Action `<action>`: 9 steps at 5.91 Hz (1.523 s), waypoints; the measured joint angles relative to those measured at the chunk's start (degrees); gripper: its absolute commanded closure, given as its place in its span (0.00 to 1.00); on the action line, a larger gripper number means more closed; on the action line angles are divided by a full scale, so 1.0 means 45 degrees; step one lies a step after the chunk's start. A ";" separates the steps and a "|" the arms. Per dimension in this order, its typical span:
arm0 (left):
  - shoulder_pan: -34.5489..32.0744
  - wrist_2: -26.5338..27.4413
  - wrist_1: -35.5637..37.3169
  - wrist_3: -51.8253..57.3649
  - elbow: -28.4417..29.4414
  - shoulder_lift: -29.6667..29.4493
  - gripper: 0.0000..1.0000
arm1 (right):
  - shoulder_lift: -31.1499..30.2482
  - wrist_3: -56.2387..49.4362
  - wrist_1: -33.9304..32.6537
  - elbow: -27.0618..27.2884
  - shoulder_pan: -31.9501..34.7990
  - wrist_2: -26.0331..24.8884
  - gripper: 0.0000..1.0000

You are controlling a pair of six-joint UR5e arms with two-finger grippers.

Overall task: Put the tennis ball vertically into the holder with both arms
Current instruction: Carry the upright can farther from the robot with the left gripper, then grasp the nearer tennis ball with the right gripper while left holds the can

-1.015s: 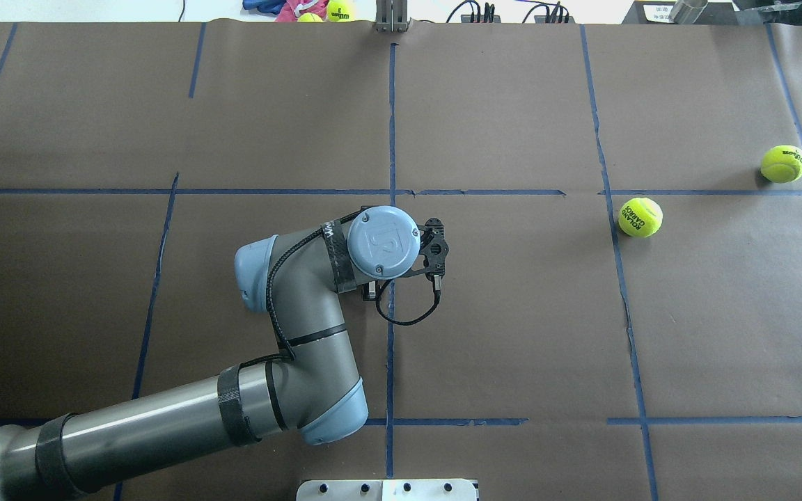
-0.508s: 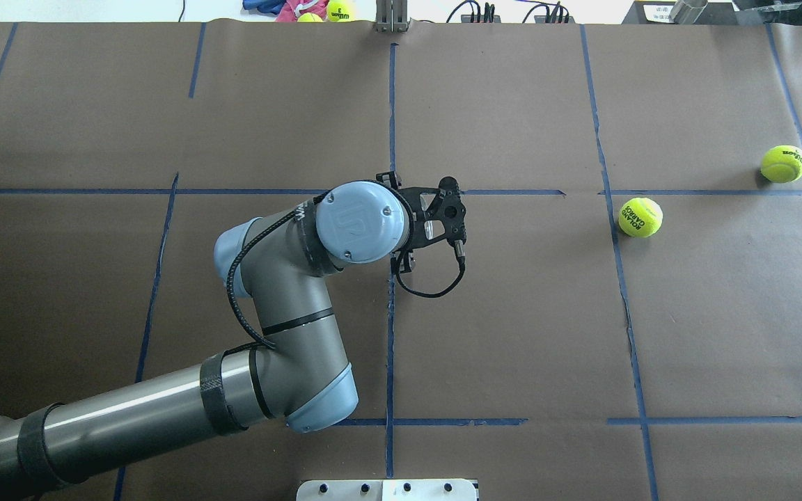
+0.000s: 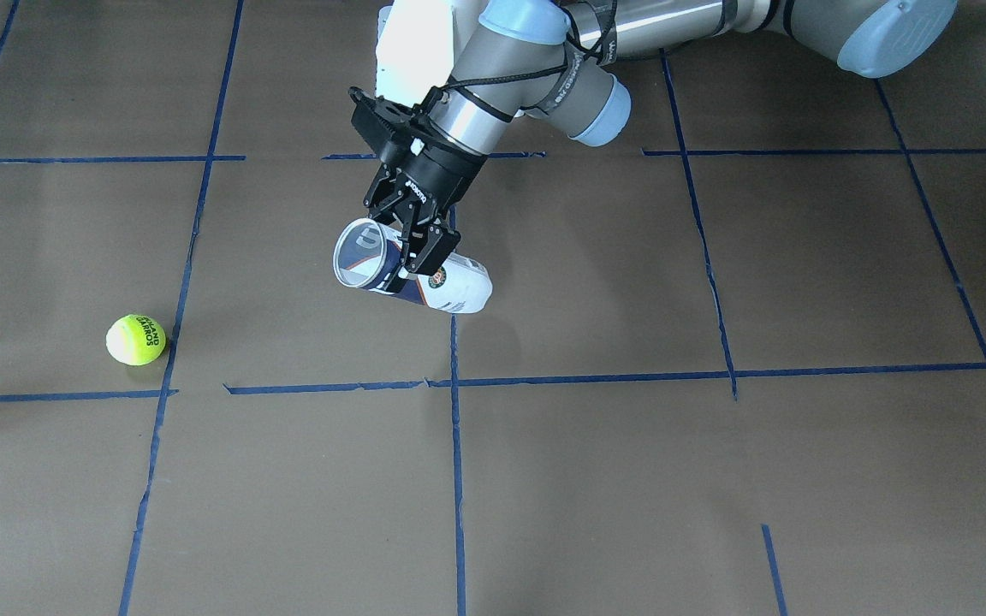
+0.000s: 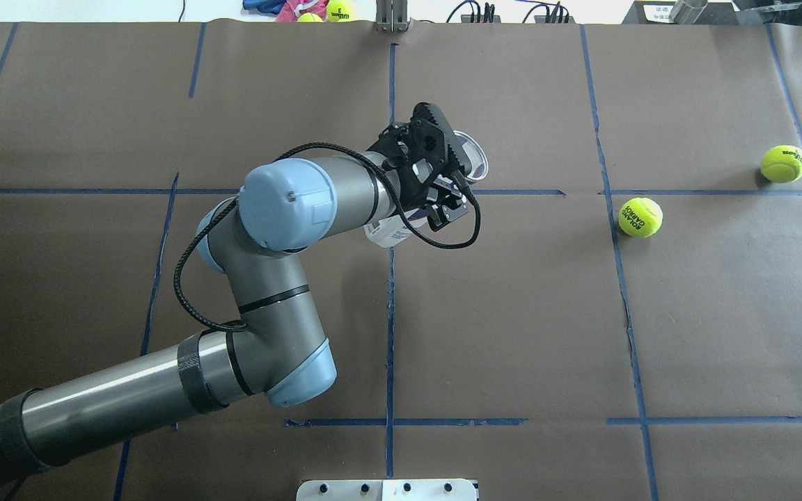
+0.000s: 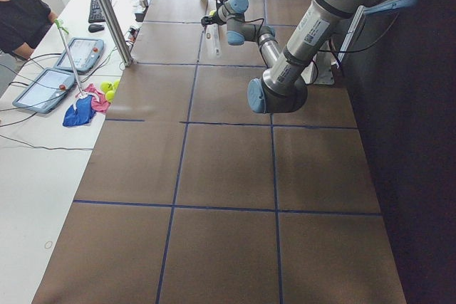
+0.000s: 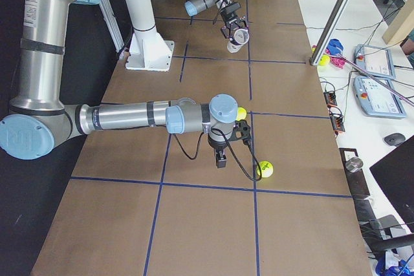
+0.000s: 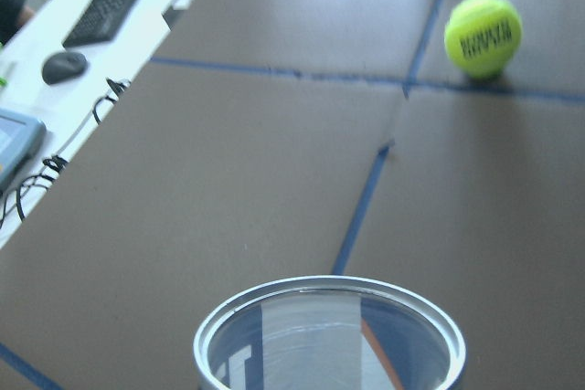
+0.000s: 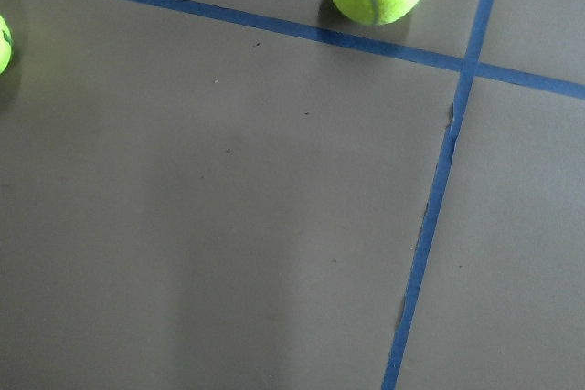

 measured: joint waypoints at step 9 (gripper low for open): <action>0.1810 0.3283 -0.9240 -0.1426 0.1917 0.2206 0.22 | 0.3965 0.8155 0.0988 0.0274 -0.4636 -0.1406 0.00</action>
